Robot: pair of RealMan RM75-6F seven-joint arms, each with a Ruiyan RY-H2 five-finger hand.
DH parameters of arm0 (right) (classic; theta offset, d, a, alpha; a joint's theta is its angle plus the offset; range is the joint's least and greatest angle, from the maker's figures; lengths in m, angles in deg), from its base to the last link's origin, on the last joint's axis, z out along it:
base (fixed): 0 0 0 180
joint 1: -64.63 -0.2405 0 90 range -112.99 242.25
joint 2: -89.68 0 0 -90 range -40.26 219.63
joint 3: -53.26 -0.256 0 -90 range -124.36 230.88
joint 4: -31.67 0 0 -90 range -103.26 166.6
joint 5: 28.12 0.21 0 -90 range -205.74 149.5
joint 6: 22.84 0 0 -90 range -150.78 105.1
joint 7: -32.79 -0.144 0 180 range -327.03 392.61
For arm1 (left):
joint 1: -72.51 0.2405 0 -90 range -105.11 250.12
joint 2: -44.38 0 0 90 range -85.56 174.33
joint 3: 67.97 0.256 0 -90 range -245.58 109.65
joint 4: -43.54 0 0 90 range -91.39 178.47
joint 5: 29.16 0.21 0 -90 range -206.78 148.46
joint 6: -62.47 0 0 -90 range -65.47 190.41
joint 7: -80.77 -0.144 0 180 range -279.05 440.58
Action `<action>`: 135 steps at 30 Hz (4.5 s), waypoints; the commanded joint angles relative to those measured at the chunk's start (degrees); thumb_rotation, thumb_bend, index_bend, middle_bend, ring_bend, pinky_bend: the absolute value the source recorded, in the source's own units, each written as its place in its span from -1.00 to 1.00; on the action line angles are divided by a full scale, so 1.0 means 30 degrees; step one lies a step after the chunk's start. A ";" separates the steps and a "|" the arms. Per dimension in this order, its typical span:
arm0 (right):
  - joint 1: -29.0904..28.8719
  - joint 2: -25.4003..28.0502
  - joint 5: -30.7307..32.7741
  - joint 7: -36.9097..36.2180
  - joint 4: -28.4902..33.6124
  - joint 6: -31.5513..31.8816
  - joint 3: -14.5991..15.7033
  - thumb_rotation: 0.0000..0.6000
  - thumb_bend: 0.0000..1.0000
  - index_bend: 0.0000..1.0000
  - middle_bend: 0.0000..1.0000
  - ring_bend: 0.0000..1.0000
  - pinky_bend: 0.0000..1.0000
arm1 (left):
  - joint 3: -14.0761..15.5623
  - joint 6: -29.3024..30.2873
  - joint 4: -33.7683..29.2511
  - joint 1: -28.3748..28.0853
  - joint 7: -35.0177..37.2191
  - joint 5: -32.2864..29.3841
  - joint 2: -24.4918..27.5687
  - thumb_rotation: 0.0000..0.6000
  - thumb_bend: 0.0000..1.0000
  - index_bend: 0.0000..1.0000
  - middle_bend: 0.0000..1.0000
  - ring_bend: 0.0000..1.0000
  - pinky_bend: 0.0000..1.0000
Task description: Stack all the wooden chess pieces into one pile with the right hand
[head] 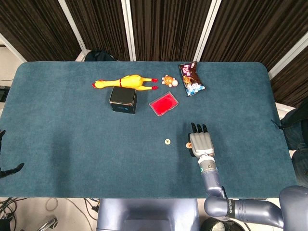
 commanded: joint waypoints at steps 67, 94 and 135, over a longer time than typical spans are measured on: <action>-0.2763 -0.4112 0.1400 0.1746 -0.2758 0.0424 -0.2074 1.00 -0.16 -0.20 -1.00 -1.00 -1.00 | -0.0084 -0.0102 -0.0205 -0.0029 -0.0009 -0.0248 0.0007 1.00 -0.98 -0.91 -0.98 -1.00 -0.70; -0.2774 -0.5882 0.1129 0.1091 -0.5422 -0.0333 -0.2384 1.00 -0.16 -0.14 -1.00 -1.00 -1.00 | -0.0146 -0.0083 -0.0251 -0.0027 -0.0119 -0.0460 -0.0021 1.00 -0.98 -0.90 -0.98 -1.00 -0.70; -0.2121 -0.4341 0.0380 0.1558 -0.2895 0.0203 -0.2756 1.00 -0.16 0.01 -1.00 -1.00 -1.00 | -0.0176 -0.0011 -0.0205 -0.0035 -0.0207 -0.0479 -0.0047 1.00 -0.98 -0.91 -0.98 -1.00 -0.69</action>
